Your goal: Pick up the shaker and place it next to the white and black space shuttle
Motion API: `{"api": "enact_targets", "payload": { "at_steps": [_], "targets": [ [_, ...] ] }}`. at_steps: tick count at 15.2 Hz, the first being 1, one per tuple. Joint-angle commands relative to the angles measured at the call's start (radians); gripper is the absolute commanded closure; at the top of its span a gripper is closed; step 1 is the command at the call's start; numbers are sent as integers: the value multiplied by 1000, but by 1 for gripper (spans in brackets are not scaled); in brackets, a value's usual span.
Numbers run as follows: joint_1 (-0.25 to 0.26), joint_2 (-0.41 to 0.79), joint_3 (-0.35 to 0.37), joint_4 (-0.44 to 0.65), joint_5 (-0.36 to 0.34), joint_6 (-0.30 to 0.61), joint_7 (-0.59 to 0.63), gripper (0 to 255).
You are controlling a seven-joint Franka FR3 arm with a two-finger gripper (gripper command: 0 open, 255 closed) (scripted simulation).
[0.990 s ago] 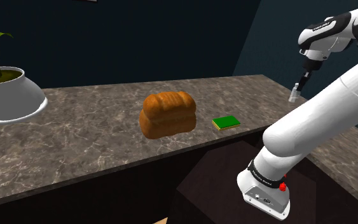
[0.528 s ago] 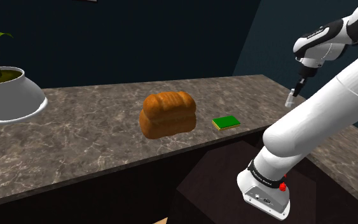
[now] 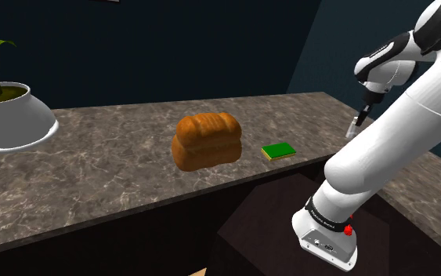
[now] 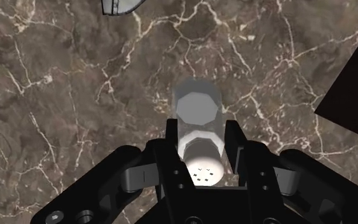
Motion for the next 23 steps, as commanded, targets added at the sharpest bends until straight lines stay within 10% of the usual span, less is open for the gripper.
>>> {"api": "enact_targets", "payload": {
  "at_steps": [1, 11, 12, 23],
  "targets": [
    [6, 28, -13, -15, 24, 34, -15, 255],
    [10, 61, -24, -30, 54, 70, -35, 255],
    [10, 61, -24, -30, 54, 70, -35, 0],
    [-6, -63, 38, 34, -47, -81, 43, 0]
  ]
}}
